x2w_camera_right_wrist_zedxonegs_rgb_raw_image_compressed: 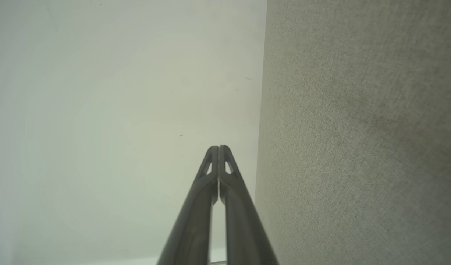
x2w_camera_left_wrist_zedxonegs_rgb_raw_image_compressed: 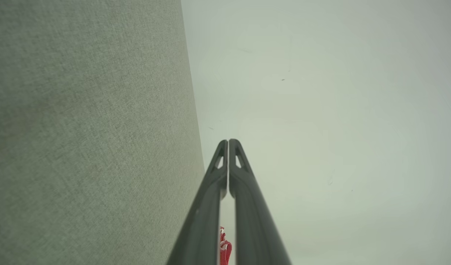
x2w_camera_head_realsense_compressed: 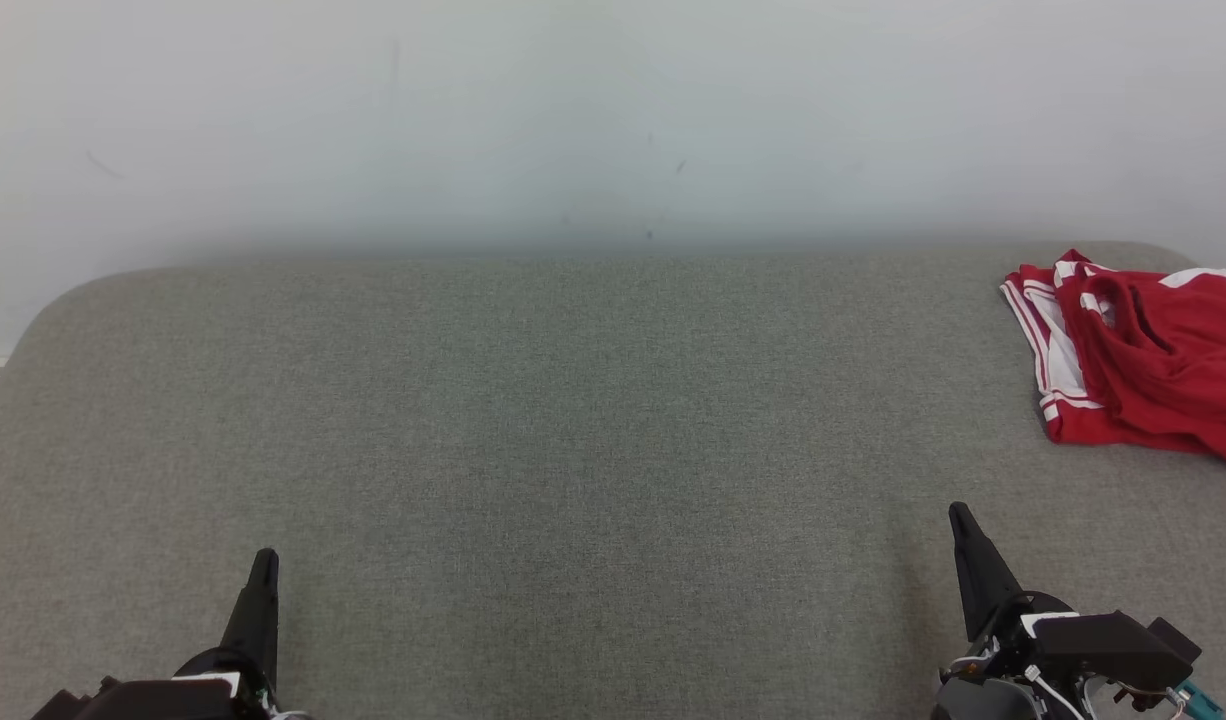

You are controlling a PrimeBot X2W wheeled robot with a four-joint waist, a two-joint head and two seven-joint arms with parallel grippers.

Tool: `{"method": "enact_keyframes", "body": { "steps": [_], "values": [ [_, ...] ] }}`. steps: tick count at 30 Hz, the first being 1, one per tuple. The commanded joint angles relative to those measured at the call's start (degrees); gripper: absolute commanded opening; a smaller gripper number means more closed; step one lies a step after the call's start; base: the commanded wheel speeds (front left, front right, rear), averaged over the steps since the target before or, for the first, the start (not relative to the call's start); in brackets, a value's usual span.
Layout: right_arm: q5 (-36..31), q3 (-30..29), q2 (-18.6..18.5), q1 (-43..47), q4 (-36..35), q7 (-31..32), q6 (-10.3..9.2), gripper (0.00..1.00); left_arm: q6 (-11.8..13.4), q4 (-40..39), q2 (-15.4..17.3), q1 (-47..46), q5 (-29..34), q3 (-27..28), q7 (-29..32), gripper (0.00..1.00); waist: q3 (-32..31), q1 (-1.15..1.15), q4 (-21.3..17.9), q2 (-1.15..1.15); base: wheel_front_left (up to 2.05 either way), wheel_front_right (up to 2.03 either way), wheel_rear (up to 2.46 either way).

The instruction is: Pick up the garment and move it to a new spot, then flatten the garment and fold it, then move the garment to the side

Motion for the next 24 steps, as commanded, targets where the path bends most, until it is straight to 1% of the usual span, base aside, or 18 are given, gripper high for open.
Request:
{"method": "enact_keyframes", "body": {
  "steps": [1,24],
  "values": [
    [0.1,0.03,0.25,-0.26,-0.17,0.15,-0.12,0.0,-0.18,0.02,0.22,-0.38,-0.28,0.02,0.01,0.0,0.0,0.0,0.0,0.0,0.0,0.0,0.0],
    [0.1,0.04,0.25,-0.26,-0.17,0.15,-0.12,0.0,-0.18,0.0,0.22,-0.37,-0.28,0.01,0.01,0.0,0.0,0.0,0.0,0.0,0.0,0.0,0.0]
  ]
}}
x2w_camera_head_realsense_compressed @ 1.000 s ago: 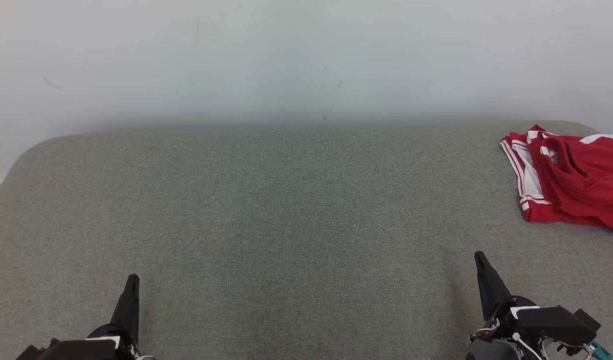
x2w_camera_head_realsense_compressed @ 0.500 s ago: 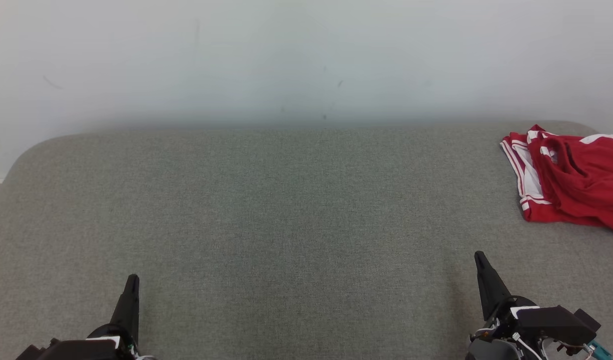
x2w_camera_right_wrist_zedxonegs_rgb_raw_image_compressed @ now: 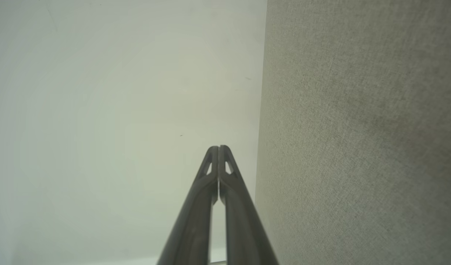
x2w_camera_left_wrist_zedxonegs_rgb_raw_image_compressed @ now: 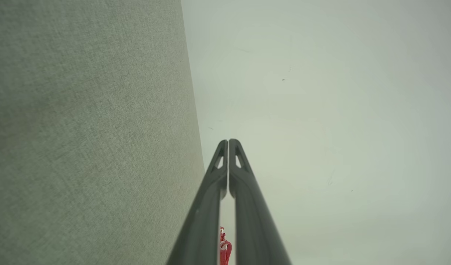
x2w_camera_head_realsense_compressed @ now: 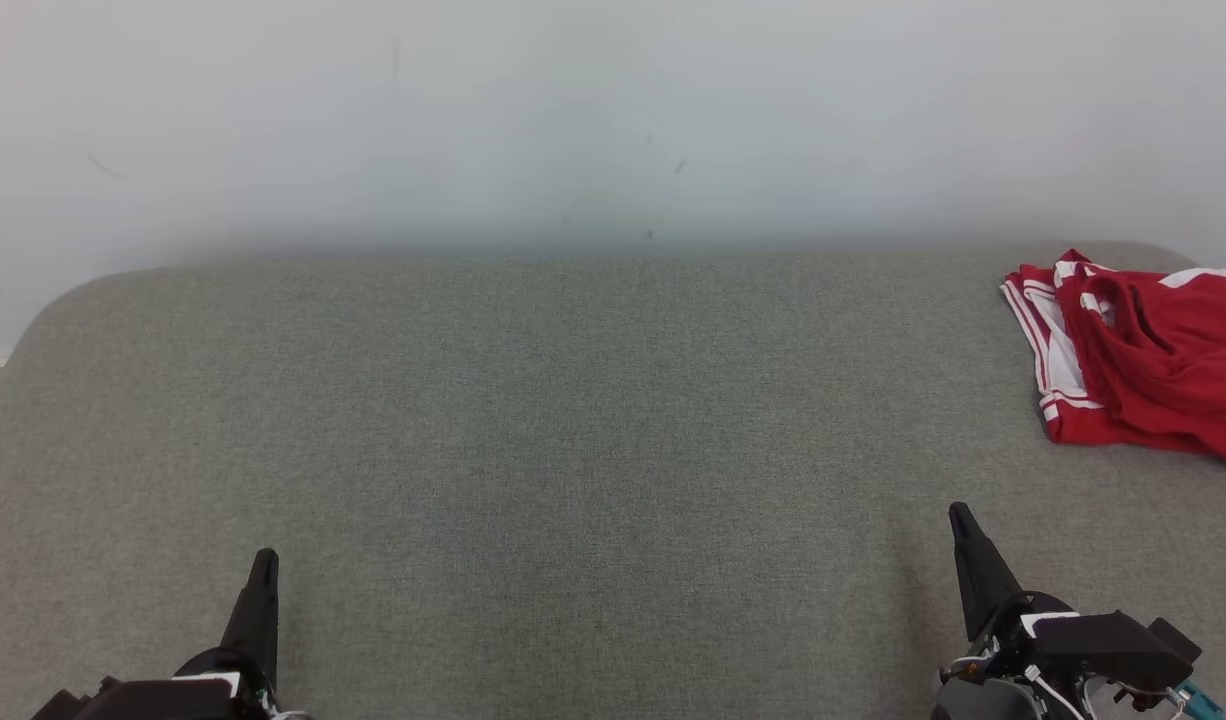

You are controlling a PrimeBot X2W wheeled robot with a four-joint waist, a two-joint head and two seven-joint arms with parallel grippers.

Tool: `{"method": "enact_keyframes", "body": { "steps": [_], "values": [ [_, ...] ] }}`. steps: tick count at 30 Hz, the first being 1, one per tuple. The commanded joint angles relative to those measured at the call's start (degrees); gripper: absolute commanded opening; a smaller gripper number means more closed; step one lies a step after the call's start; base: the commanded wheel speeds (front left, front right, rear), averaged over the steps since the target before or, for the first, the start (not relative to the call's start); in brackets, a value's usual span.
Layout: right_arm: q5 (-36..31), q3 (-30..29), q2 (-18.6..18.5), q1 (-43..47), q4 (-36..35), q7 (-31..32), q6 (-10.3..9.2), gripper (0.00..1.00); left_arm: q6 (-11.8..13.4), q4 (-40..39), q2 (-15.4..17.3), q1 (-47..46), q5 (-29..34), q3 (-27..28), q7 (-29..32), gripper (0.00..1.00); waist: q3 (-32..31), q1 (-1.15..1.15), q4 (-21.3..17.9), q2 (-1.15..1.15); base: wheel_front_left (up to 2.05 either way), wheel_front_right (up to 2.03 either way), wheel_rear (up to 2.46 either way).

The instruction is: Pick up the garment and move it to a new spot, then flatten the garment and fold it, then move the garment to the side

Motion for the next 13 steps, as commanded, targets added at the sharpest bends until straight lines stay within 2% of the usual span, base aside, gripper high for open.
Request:
{"method": "enact_keyframes", "body": {
  "steps": [1,13],
  "values": [
    [0.1,0.04,0.25,-0.26,-0.17,0.15,-0.12,0.0,-0.18,0.01,0.22,-0.36,-0.28,0.01,0.01,0.0,0.0,0.0,0.0,0.0,0.0,0.0,0.0],
    [0.1,0.04,0.25,-0.26,-0.16,0.15,-0.12,0.0,-0.18,0.0,0.22,-0.36,-0.28,0.01,0.01,0.0,0.0,0.0,0.0,0.0,0.0,0.0,0.0]
  ]
}}
